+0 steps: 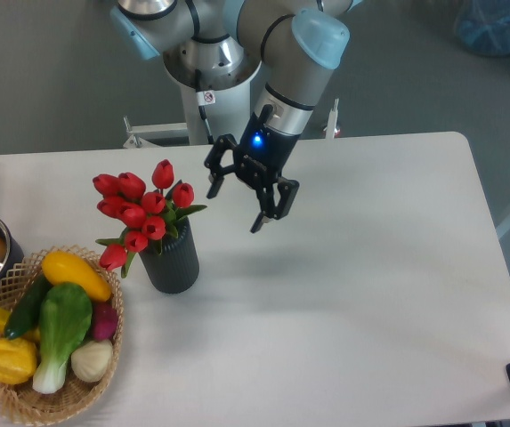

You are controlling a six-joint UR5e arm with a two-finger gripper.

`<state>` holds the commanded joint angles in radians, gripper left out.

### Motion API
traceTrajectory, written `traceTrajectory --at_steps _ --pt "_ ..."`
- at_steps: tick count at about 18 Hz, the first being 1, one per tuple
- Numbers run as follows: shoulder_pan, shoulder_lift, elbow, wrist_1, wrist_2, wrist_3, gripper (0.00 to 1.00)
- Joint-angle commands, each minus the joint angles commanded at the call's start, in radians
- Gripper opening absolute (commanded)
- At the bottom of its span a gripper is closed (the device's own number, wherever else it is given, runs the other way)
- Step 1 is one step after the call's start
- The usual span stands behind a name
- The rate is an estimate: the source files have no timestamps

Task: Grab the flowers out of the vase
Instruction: 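Move the open gripper toward the red tulip stems above the black vase, then close the gripper around the tulip stems just below the blooms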

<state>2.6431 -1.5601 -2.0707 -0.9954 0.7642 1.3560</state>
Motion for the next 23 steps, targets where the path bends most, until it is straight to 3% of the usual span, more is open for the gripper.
traceTrajectory --at_steps 4,12,17,21,23 --pt "-0.009 0.002 -0.006 -0.026 -0.107 -0.006 1.0" --pt "-0.058 -0.017 -0.006 -0.02 -0.207 -0.005 1.0" --pt "-0.078 -0.057 0.008 -0.012 -0.221 -0.001 0.98" --pt "-0.08 -0.058 0.008 -0.014 -0.22 0.0 0.65" --pt "-0.078 -0.058 0.009 -0.014 -0.223 0.002 0.41"
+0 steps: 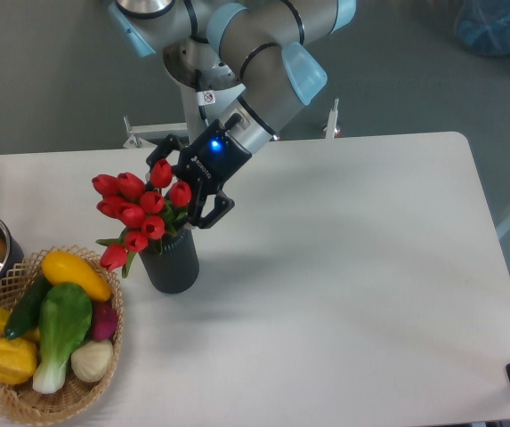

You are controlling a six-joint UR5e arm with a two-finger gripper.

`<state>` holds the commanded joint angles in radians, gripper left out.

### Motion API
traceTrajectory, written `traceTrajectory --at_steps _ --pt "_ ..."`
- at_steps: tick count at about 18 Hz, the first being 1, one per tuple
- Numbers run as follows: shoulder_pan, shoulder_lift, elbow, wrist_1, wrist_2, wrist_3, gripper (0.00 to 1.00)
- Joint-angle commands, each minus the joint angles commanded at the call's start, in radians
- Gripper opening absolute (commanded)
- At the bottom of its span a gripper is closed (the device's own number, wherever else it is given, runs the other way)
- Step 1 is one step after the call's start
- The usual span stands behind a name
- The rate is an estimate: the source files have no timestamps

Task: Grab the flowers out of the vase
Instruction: 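Close the gripper around the tulip stems just below the blooms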

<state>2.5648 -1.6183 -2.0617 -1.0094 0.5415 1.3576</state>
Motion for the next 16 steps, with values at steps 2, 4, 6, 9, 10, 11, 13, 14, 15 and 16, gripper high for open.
traceTrajectory --at_steps 2,4,6,9,10,11,13,14,15,16 --pt "0.002 0.0 0.002 0.002 0.0 0.002 0.18" --pt "0.0 0.0 0.008 0.002 0.0 0.008 0.0" --pt "0.002 0.0 0.009 0.002 0.0 0.024 0.0" --pt "0.006 0.002 0.021 0.002 -0.002 0.026 0.0" --pt "0.008 0.003 0.026 0.0 -0.003 0.025 0.0" --pt "0.009 0.003 0.034 0.0 -0.005 0.025 0.0" --pt "0.008 0.002 0.048 -0.002 -0.015 0.015 0.0" --pt "0.009 0.002 0.054 -0.002 -0.029 0.015 0.0" --pt "0.009 0.003 0.06 -0.002 -0.047 0.011 0.0" --pt "0.011 0.003 0.069 -0.002 -0.064 0.003 0.0"
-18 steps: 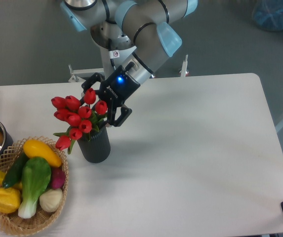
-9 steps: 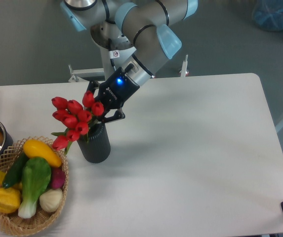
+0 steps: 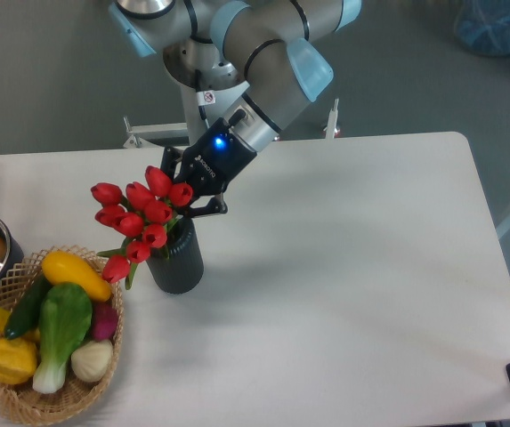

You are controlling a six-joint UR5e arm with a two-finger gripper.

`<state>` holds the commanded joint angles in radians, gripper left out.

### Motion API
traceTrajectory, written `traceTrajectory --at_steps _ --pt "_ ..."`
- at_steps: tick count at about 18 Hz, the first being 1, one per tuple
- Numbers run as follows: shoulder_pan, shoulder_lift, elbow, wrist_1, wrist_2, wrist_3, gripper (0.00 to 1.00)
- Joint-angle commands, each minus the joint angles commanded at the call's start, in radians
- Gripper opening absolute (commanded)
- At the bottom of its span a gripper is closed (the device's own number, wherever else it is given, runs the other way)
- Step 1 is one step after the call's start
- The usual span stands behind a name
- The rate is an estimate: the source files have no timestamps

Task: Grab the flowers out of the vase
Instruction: 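Close the gripper around the tulip stems just below the blooms, then lift the gripped tulips straight up out of the black vase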

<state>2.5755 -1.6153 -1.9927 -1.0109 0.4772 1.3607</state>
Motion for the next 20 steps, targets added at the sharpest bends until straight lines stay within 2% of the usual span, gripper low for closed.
traceTrajectory --at_steps 4,10,15,20 --pt "0.006 0.0 0.051 -0.008 -0.041 -0.075 0.0" --pt "0.023 0.005 0.071 -0.008 -0.104 -0.121 0.0" --pt "0.041 0.003 0.118 -0.008 -0.158 -0.205 0.0" --pt "0.051 0.008 0.126 -0.009 -0.184 -0.232 0.0"
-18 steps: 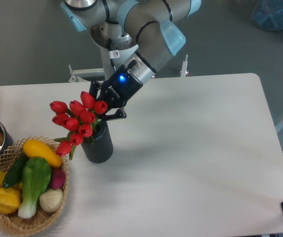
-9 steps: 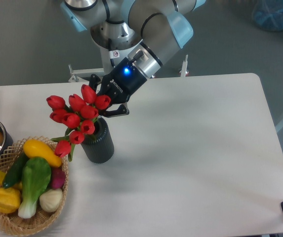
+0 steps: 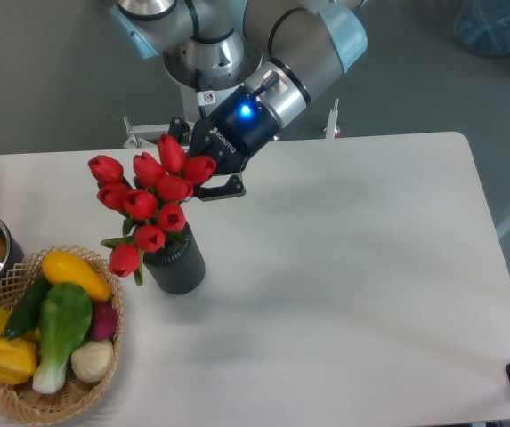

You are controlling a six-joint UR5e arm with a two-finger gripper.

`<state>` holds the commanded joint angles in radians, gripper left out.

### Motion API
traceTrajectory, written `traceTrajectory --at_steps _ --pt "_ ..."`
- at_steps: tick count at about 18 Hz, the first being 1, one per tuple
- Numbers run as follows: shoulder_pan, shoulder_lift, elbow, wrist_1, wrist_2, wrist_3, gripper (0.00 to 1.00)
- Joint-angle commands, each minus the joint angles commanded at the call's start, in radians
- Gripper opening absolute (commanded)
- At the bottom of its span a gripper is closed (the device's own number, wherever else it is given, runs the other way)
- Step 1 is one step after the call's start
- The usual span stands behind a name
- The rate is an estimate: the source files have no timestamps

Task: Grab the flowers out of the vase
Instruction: 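Lift the gripped tulips straight up out of the black vase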

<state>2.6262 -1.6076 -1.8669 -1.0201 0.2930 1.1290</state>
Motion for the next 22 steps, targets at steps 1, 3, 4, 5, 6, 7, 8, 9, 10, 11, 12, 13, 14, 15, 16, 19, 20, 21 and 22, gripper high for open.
traceTrajectory --at_steps 1,3,4,5,6,7,8,9,10,11,12,13,14,15,16,19,20,21,22 --pt "0.0 0.003 -0.002 -0.002 0.0 -0.002 0.0" --pt "0.0 0.015 -0.015 -0.002 0.003 -0.011 0.0" --pt "0.0 0.021 -0.024 -0.003 0.003 -0.012 0.0" --pt "0.0 0.029 -0.031 -0.005 0.003 -0.011 0.0" --pt "0.003 0.035 -0.038 -0.005 0.003 -0.012 0.0" --pt "0.006 0.049 -0.043 -0.011 0.003 -0.012 0.0" --pt "0.012 0.061 -0.044 -0.02 0.003 -0.012 0.0" --pt "0.018 0.074 -0.044 -0.035 0.003 -0.012 0.0" --pt "0.02 0.083 -0.043 -0.052 0.003 -0.012 0.0" --pt "0.021 0.089 -0.043 -0.061 0.003 -0.012 0.0" --pt "0.026 0.094 -0.043 -0.064 0.003 -0.012 0.0" --pt "0.029 0.095 -0.041 -0.067 0.003 -0.012 0.0" --pt "0.034 0.1 -0.04 -0.069 0.002 -0.014 0.0" --pt "0.035 0.103 -0.037 -0.071 0.0 -0.014 0.0" --pt "0.04 0.109 -0.035 -0.075 0.0 -0.018 0.0" --pt "0.06 0.123 -0.029 -0.089 -0.006 -0.031 0.0" --pt "0.066 0.126 -0.026 -0.089 -0.023 -0.031 0.0" --pt "0.077 0.127 -0.022 -0.089 -0.04 -0.035 0.0" --pt "0.086 0.129 -0.017 -0.089 -0.052 -0.043 0.0"
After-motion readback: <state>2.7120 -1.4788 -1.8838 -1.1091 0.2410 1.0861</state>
